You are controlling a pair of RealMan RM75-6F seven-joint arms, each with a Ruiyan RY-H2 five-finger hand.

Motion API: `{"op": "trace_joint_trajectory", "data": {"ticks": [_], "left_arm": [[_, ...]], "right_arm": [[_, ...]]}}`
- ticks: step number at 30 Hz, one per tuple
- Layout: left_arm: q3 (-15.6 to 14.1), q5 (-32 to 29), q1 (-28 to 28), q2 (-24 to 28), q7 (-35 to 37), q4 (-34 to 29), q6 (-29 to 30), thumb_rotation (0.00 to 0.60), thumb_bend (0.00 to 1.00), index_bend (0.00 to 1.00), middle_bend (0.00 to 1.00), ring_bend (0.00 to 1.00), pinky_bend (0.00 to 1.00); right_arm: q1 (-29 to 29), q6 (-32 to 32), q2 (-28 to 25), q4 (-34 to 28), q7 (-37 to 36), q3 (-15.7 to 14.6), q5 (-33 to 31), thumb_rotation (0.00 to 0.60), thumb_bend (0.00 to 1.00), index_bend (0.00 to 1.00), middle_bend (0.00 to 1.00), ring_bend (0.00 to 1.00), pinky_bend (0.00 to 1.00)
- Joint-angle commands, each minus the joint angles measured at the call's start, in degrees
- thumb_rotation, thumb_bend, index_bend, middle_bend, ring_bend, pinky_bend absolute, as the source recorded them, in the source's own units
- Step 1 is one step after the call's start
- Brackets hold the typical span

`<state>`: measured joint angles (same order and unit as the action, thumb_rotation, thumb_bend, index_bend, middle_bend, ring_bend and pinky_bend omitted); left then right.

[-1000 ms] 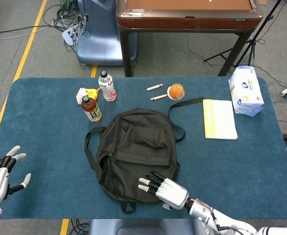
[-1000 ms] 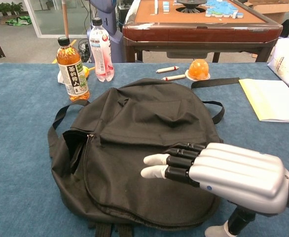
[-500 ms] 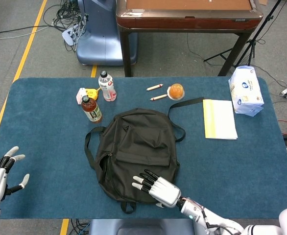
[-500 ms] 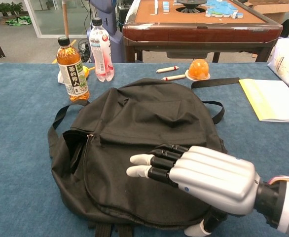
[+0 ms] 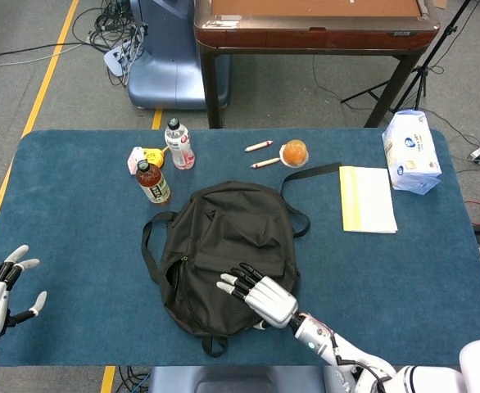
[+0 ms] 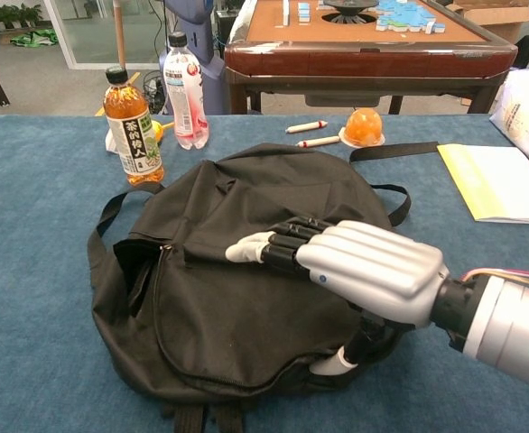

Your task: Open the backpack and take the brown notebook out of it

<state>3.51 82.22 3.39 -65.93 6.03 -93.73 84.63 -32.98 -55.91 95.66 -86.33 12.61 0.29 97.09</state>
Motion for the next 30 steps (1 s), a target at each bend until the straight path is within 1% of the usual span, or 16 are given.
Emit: {"op": "trace_joint_trajectory", "data": {"ticks": [1,5,8,11,17,21,24,26,30], "left_arm": [[0.0,0.0,0.0,0.0,0.0,0.0,0.0,0.600,0.29,0.27,0.12,0.14,0.17],[0.0,-0.1,0.0,0.1,0.0,0.2,0.0,0.600,0.29,0.27,0.12,0.14,0.17],[0.0,0.0,0.0,0.1,0.0,0.1,-0.2,0.600,0.29,0.27,0.12,0.14,0.17],[-0.1,0.0,0.0,0.1,-0.1,0.1,-0.1,0.600,0.29,0.27,0.12,0.14,0.17],[-0.1,-0.1,-0.1,0.1,-0.1,0.1,-0.2,0.600,0.29,0.27,0.12,0.14,0.17],[-0.2,0.0,0.0,-0.1,-0.3,-0.1,-0.4,0.600,0.29,0.27,0.12,0.14,0.17],[-0.3,0.1,0.1,-0.1,-0.4,-0.1,-0.4,0.600,0.28,0.27,0.12,0.14,0.17],[-0.2,0.1,0.0,0.0,-0.4,-0.1,-0.3,0.600,0.29,0.27,0.12,0.14,0.17],[-0.2,0.0,0.0,0.1,-0.3,-0.2,-0.2,0.600,0.29,0.27,0.12,0.14,0.17]], "right_arm": [[-0.6,1.0,-0.3,-0.6,-0.4,0.9,-2.0,0.600,0.20,0.10,0.15,0.00,0.03],[-0.9,1.0,-1.1,-2.1,-0.9,2.0,-4.2,0.600,0.21,0.15,0.19,0.00,0.03],[-1.3,1.6,-1.7,-2.8,-0.7,2.2,-5.4,0.600,0.21,0.17,0.20,0.00,0.03],[-1.5,2.1,-2.6,-4.4,-1.1,2.3,-6.6,0.600,0.21,0.18,0.21,0.00,0.03],[-1.9,3.1,-5.2,-7.9,-1.3,1.6,-8.3,0.600,0.21,0.18,0.21,0.00,0.03],[-2.2,3.3,-5.0,-8.6,-1.0,0.8,-8.2,0.600,0.21,0.18,0.21,0.00,0.03],[-2.3,3.1,-4.5,-8.4,-0.8,0.9,-8.6,0.600,0.21,0.18,0.21,0.00,0.03],[-2.2,2.4,-4.0,-7.8,-0.3,1.3,-9.0,0.600,0.24,0.20,0.22,0.01,0.03],[-2.0,1.1,-3.0,-6.3,0.7,2.0,-9.6,0.600,0.40,0.25,0.26,0.06,0.09]]}}
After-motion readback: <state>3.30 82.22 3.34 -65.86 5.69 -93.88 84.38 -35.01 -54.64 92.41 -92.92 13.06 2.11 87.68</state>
